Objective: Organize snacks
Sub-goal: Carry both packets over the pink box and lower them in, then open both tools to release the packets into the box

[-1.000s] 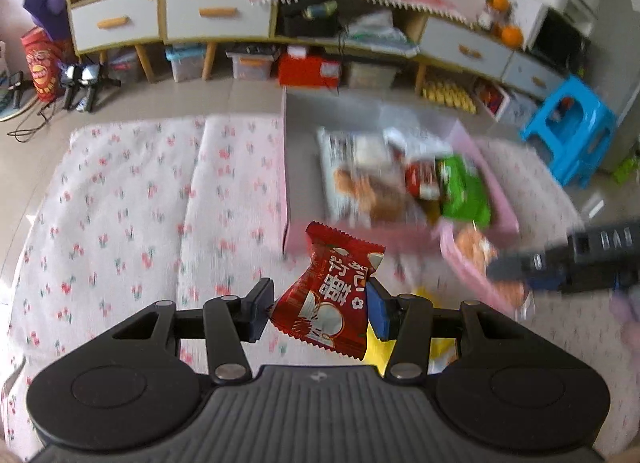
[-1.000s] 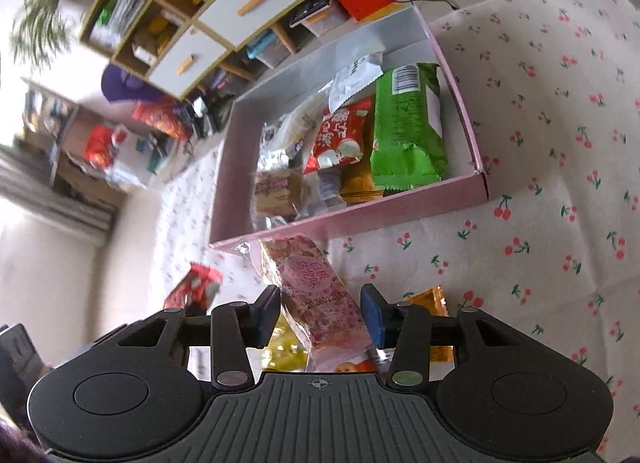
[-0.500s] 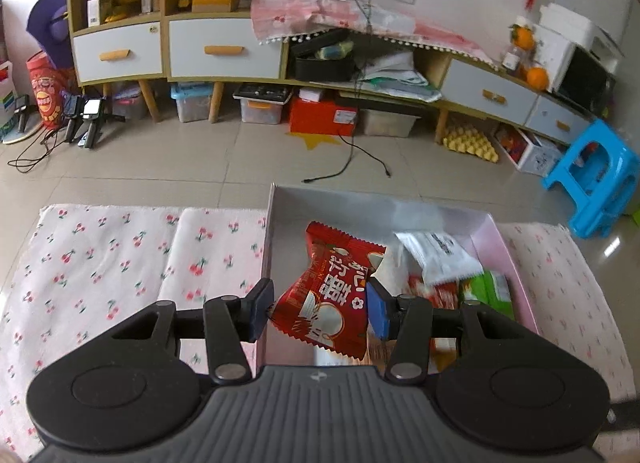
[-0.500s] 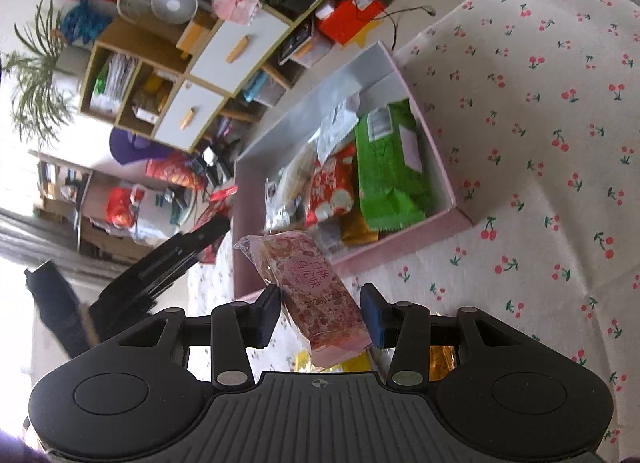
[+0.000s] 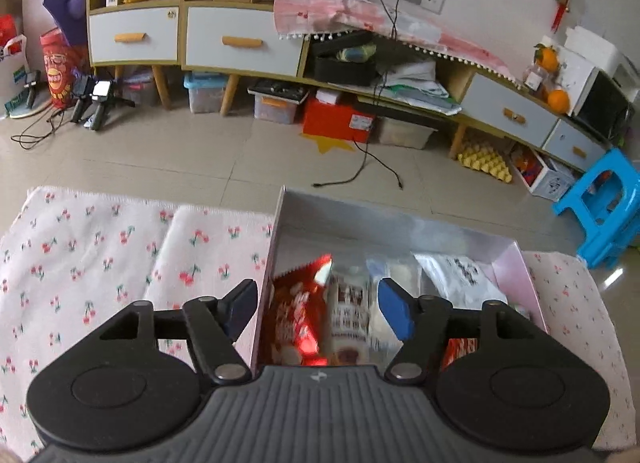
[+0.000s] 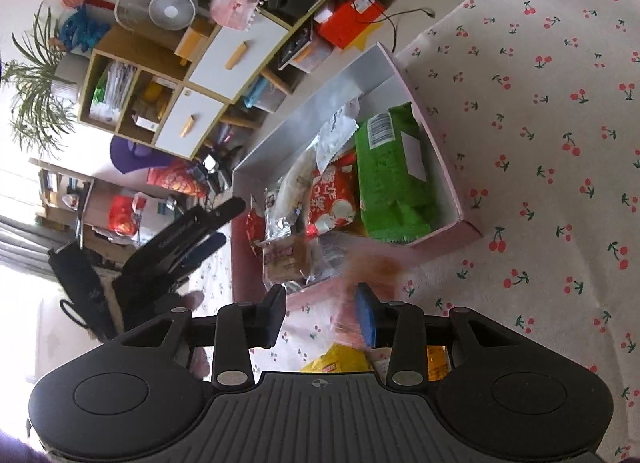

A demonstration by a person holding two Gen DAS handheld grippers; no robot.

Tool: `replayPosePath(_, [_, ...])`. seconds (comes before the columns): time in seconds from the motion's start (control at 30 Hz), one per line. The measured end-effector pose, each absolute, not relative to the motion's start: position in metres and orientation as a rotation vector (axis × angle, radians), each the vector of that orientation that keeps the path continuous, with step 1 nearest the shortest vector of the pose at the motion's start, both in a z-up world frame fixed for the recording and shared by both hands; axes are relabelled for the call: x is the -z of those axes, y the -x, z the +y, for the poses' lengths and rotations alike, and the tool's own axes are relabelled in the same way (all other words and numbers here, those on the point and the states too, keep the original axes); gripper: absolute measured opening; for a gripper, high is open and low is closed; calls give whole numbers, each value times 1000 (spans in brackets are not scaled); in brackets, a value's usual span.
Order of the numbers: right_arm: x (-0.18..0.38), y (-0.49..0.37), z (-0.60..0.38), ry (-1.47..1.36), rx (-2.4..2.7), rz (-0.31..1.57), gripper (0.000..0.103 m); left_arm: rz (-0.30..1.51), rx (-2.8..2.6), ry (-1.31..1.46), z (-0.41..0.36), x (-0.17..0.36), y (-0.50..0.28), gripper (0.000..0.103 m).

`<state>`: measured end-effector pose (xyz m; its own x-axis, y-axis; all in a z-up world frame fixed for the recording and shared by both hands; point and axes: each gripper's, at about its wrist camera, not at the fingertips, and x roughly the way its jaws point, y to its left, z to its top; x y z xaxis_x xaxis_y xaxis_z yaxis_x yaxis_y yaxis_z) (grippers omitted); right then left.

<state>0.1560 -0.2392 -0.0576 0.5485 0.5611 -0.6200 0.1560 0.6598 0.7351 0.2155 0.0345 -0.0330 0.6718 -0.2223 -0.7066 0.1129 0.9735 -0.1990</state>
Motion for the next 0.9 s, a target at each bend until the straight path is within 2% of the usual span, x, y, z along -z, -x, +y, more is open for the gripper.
replayPosePath(0.2, [55,-153,-231,-734,-228,1005,41,834,197,134,40,31,-193,72])
replayPosePath(0.33, [45,-148,-219,-519,-159,990,61,845,194,134,43,29,-178,75])
replayPosePath(0.47, [50,-144,-219,-484,-102,1013,69,867,180,130,44,26,-168,76])
replayPosePath(0.8, [88,-150,-229,-733,-76,1032,68,892,196,128,43,28,-146,79])
replayPosePath(0.87, [95,-149,-226,-748,-67,1025,46,900,198,133,43,31,-145,79])
replayPosePath(0.9, [98,-148,-227,-778,-75,1019,44,902,201,133,43,32,-144,79])
